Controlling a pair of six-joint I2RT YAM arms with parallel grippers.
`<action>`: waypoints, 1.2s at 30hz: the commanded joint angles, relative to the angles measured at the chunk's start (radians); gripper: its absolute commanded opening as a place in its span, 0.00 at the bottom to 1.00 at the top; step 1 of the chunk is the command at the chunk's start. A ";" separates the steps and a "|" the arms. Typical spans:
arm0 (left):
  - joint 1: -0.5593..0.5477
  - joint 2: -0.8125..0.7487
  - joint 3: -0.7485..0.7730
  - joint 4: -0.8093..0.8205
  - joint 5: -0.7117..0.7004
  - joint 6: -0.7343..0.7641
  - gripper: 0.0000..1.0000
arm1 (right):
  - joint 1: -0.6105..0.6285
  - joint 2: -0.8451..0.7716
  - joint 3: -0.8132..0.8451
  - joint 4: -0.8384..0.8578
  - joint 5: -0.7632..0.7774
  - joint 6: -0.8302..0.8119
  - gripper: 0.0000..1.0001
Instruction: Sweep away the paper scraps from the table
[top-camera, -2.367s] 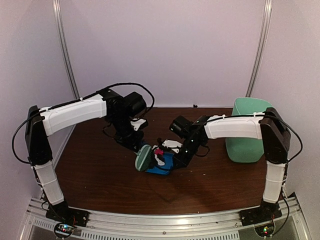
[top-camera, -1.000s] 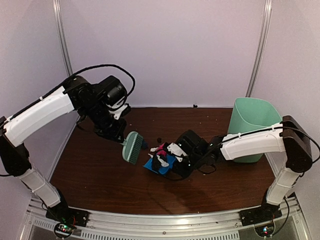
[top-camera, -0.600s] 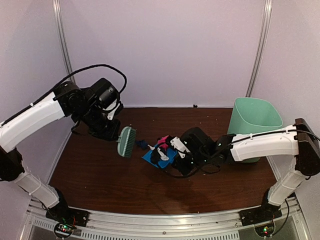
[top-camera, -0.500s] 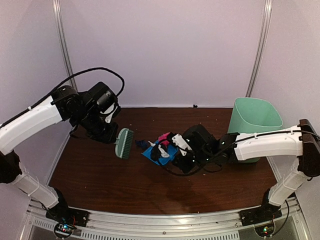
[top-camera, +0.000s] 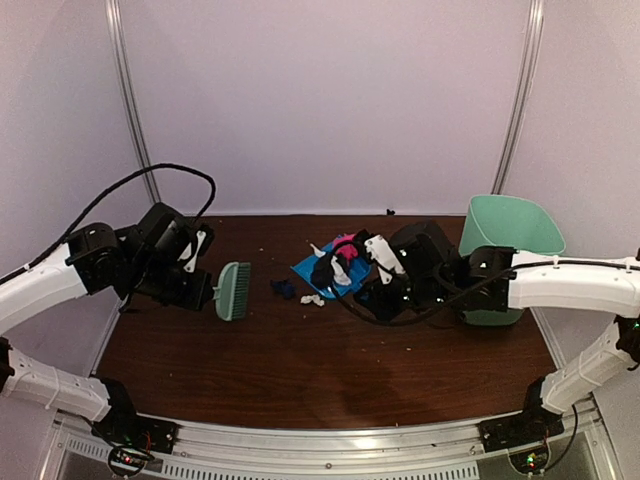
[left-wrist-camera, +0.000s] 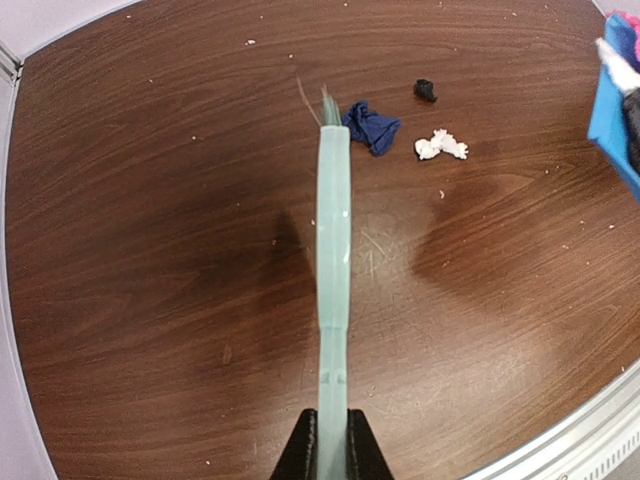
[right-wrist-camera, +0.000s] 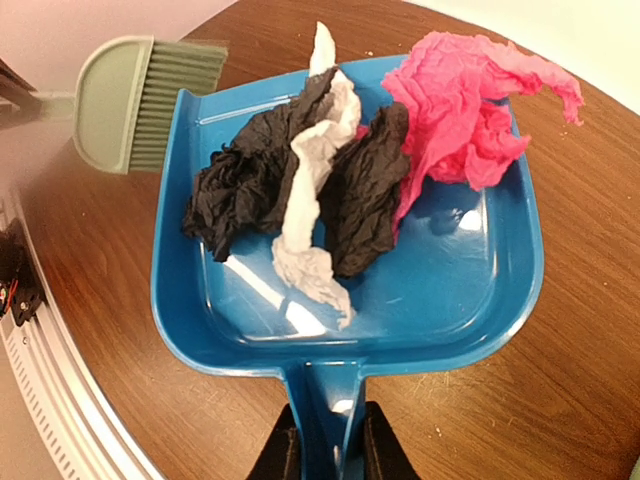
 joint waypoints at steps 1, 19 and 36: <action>0.007 -0.039 -0.068 0.134 -0.025 0.019 0.00 | 0.010 -0.062 0.076 -0.088 0.090 0.061 0.00; 0.008 -0.167 -0.285 0.250 -0.011 0.012 0.00 | 0.009 -0.143 0.399 -0.423 0.318 0.250 0.00; 0.008 -0.178 -0.313 0.277 -0.006 0.015 0.00 | -0.177 -0.264 0.536 -0.733 0.345 0.455 0.00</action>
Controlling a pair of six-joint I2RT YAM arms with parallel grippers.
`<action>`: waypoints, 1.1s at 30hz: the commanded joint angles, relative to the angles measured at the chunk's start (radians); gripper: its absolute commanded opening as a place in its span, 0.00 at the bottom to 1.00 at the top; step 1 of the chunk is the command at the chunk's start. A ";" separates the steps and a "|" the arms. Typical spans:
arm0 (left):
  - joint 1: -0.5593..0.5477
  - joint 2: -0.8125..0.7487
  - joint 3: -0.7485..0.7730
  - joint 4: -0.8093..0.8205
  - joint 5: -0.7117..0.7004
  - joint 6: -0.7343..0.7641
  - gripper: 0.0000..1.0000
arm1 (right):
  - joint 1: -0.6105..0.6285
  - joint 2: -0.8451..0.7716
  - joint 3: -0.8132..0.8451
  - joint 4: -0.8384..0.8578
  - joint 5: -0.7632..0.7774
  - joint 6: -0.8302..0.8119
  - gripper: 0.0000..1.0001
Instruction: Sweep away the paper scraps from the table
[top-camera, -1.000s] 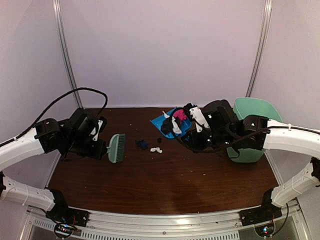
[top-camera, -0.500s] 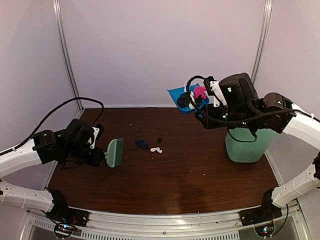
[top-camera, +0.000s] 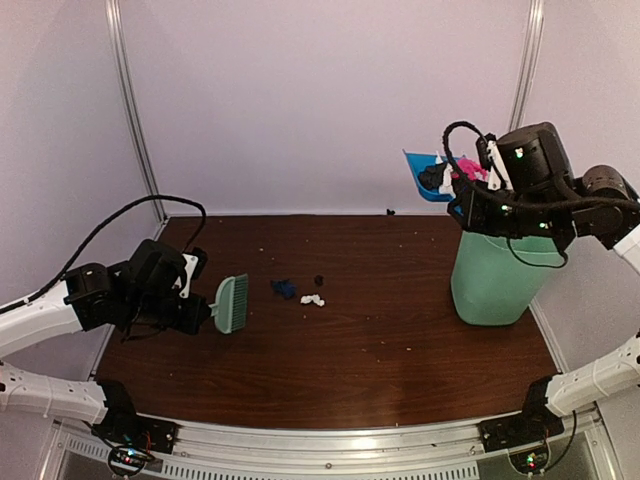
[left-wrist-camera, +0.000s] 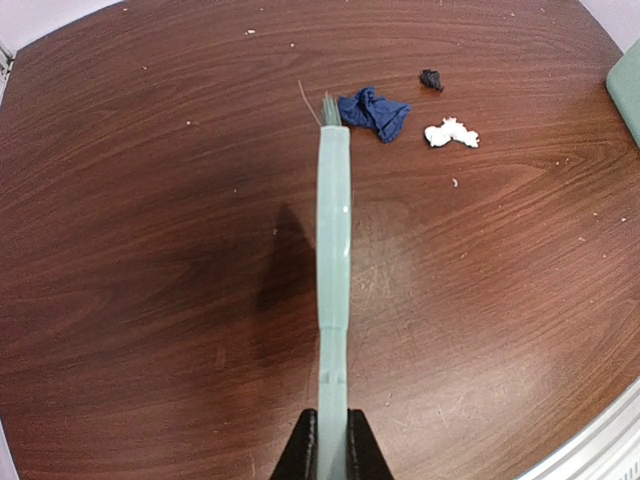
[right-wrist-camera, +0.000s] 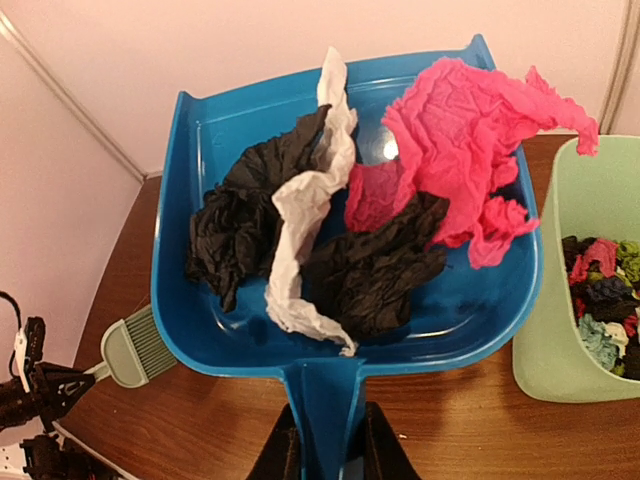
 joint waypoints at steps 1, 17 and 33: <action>0.007 -0.006 -0.010 0.065 0.000 -0.001 0.00 | -0.148 -0.057 0.027 -0.094 -0.059 0.061 0.00; 0.007 -0.008 -0.016 0.068 -0.011 -0.002 0.00 | -0.599 -0.061 -0.049 -0.030 -0.553 0.089 0.00; 0.007 0.006 -0.019 0.071 -0.007 -0.001 0.00 | -0.914 -0.202 -0.249 0.240 -0.980 0.293 0.00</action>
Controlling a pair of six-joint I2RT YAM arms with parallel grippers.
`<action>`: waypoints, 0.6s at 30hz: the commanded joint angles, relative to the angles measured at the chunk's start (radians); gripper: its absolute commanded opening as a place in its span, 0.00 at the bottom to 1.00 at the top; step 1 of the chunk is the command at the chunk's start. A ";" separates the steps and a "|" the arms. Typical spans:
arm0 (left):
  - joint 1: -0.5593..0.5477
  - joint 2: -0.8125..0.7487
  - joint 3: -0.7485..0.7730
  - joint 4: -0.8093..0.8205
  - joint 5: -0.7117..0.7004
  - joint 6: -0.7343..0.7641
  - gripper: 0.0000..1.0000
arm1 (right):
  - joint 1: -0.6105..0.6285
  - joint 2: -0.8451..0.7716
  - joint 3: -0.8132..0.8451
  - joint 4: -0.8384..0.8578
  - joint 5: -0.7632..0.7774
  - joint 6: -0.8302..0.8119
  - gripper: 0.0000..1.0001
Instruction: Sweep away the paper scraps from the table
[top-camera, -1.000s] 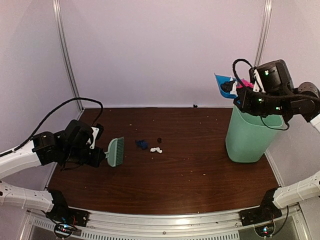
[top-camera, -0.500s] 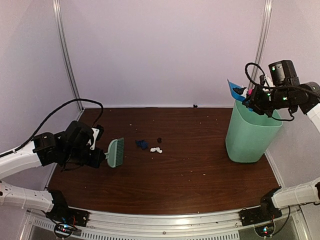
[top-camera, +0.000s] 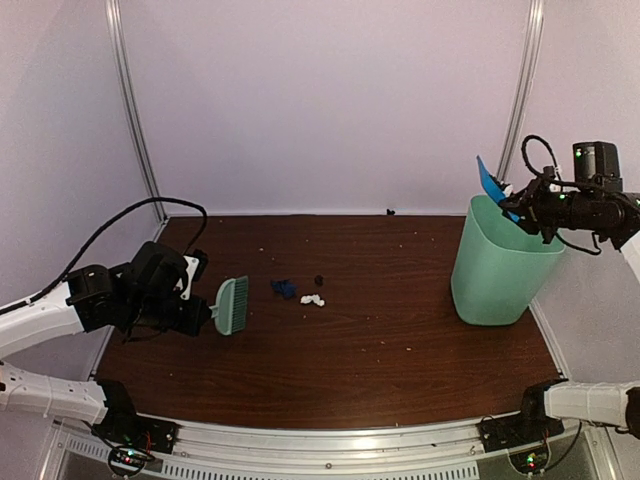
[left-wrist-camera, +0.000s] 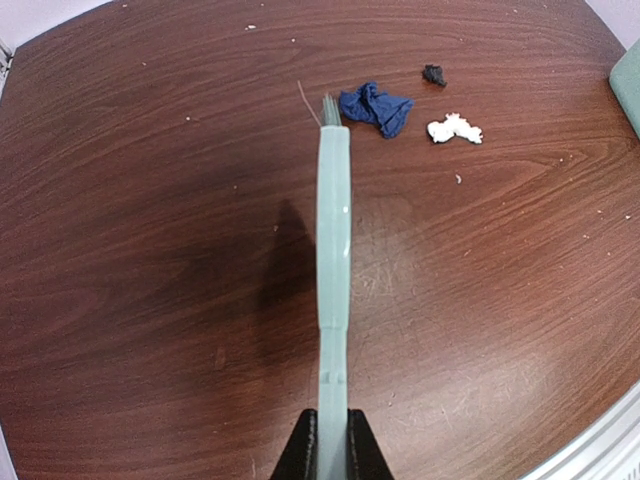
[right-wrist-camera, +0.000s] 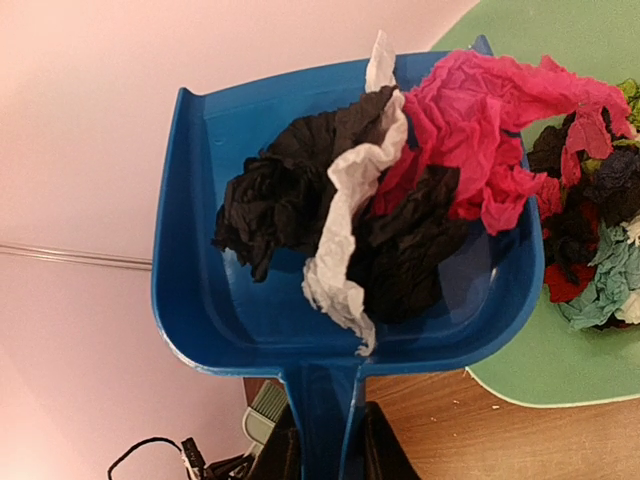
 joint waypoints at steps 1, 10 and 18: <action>0.007 0.003 -0.006 0.062 -0.005 -0.001 0.00 | -0.060 -0.038 -0.040 0.149 -0.158 0.105 0.00; 0.007 0.004 -0.006 0.062 -0.006 -0.001 0.00 | -0.144 -0.093 -0.113 0.378 -0.265 0.326 0.00; 0.007 0.011 -0.006 0.063 -0.003 0.001 0.00 | -0.175 -0.157 -0.238 0.653 -0.299 0.582 0.00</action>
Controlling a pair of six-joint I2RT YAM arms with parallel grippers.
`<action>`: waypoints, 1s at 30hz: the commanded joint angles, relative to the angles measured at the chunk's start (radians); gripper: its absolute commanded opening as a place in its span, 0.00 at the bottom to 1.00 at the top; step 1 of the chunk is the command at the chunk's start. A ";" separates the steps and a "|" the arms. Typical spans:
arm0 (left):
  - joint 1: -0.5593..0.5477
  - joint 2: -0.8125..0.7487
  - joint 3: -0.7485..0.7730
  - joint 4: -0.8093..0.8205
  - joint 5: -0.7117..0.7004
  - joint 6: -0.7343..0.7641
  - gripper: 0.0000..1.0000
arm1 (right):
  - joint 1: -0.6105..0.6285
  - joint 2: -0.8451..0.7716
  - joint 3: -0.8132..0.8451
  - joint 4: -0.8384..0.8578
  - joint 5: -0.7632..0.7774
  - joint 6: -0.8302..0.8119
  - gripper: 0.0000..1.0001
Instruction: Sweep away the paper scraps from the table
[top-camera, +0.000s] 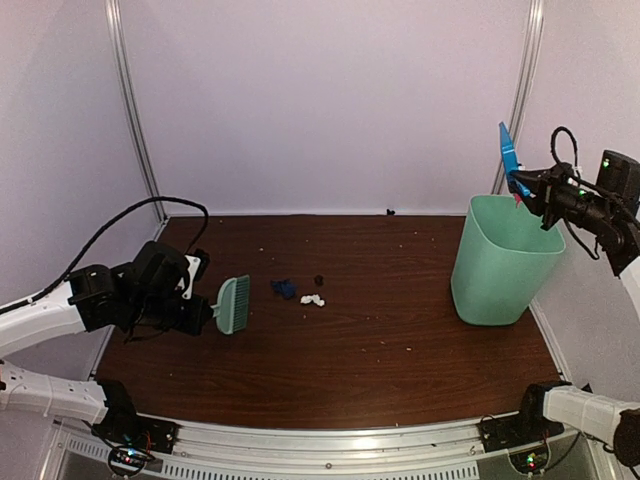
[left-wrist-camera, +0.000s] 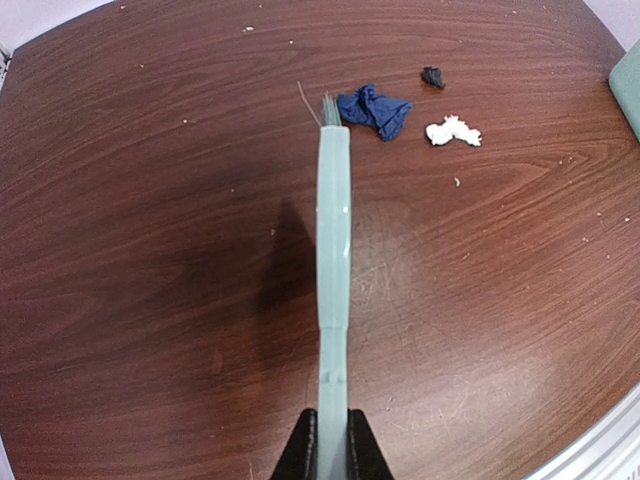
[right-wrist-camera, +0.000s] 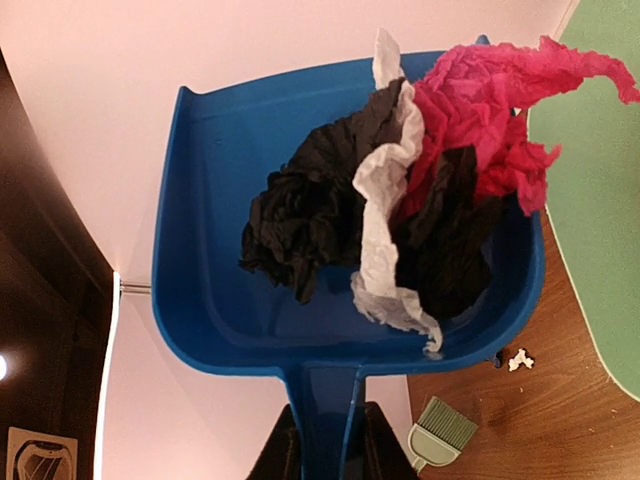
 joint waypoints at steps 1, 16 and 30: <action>0.007 0.002 -0.005 0.047 -0.002 0.001 0.00 | -0.020 -0.042 -0.069 0.237 -0.035 0.189 0.00; 0.007 0.013 -0.007 0.050 0.002 0.002 0.00 | -0.048 -0.213 -0.407 0.813 0.151 0.701 0.00; 0.008 -0.002 -0.002 0.051 -0.008 0.006 0.00 | -0.048 -0.189 -0.393 0.765 0.094 0.613 0.00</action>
